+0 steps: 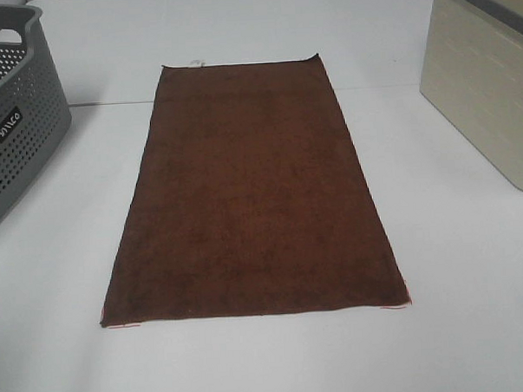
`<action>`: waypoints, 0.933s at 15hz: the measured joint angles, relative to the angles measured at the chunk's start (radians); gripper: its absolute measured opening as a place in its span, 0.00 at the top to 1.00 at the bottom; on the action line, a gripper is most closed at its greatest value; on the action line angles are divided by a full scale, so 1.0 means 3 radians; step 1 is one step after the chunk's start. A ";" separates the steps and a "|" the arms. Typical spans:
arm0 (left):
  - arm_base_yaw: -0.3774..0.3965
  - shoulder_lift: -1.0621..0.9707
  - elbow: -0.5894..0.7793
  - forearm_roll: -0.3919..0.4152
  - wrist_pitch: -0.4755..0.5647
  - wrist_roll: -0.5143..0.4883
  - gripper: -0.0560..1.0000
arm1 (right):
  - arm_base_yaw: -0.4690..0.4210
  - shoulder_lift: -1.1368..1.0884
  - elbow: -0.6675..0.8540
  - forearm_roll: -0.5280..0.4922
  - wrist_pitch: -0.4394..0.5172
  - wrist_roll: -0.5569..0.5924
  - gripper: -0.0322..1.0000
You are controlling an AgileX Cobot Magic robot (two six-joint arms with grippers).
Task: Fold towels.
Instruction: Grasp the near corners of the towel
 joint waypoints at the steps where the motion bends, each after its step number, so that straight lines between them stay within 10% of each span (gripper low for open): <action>1: 0.0000 0.0267 0.0000 -0.0127 -0.0047 0.0000 0.12 | 0.0000 0.0247 -0.0027 0.0040 -0.0023 0.0000 0.03; 7: 0.0000 0.1863 0.0000 -0.0900 -0.0087 0.0780 0.12 | 0.0000 0.1533 -0.0067 0.0523 -0.0477 -0.0380 0.03; 14: 0.0000 0.3393 -0.0007 -0.2797 -0.0283 0.3077 0.12 | 0.0000 0.2943 -0.0077 0.2087 -0.1127 -0.1960 0.04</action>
